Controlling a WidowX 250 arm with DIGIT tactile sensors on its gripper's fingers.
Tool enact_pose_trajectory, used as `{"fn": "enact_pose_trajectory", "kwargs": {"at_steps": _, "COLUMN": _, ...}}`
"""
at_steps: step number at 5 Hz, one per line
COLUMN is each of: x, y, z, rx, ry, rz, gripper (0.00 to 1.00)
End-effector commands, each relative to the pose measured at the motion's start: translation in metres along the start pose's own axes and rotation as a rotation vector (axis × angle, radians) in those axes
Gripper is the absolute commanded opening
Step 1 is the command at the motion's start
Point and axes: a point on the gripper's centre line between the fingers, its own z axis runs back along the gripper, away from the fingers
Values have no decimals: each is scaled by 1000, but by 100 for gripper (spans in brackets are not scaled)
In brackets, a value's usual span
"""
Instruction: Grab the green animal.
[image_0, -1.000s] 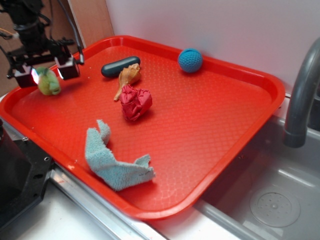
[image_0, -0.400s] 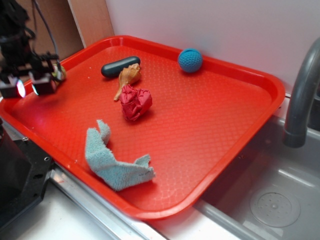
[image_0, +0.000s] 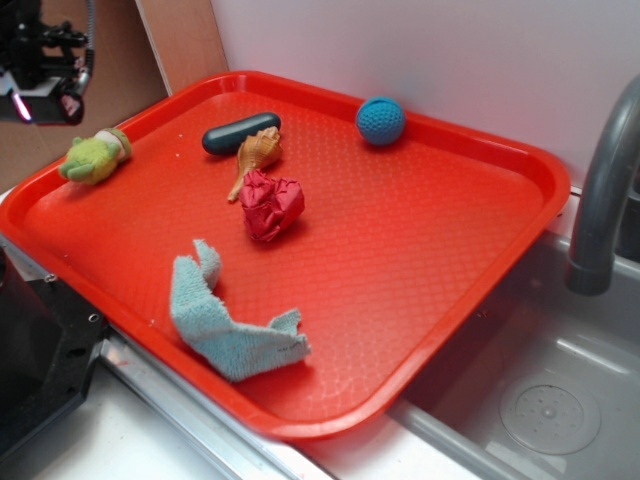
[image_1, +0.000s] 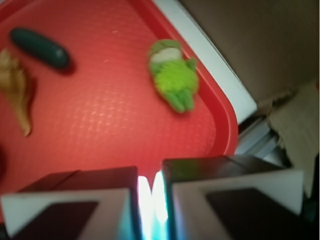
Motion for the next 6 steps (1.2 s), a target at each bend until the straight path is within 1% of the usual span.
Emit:
{"fn": "enact_pose_trajectory", "kwargs": {"at_steps": 1, "x": 34, "y": 28, "z": -24, "rx": 25, "ry": 47, "rz": 72, "gripper": 100}}
{"fn": "enact_pose_trajectory", "kwargs": {"at_steps": 2, "x": 42, "y": 49, "z": -39, "rx": 52, "ry": 58, "rz": 134, "gripper": 100}}
{"fn": "enact_pose_trajectory", "kwargs": {"at_steps": 3, "x": 29, "y": 82, "z": -44, "rx": 101, "ry": 11, "rz": 184, "gripper": 100}}
{"fn": "enact_pose_trajectory", "kwargs": {"at_steps": 4, "x": 32, "y": 90, "z": -60, "rx": 119, "ry": 59, "rz": 209, "gripper": 100}}
{"fn": "enact_pose_trajectory", "kwargs": {"at_steps": 5, "x": 32, "y": 91, "z": -70, "rx": 119, "ry": 61, "rz": 183, "gripper": 100}}
{"fn": "enact_pose_trajectory", "kwargs": {"at_steps": 6, "x": 41, "y": 82, "z": -86, "rx": 86, "ry": 61, "rz": 132, "gripper": 100}}
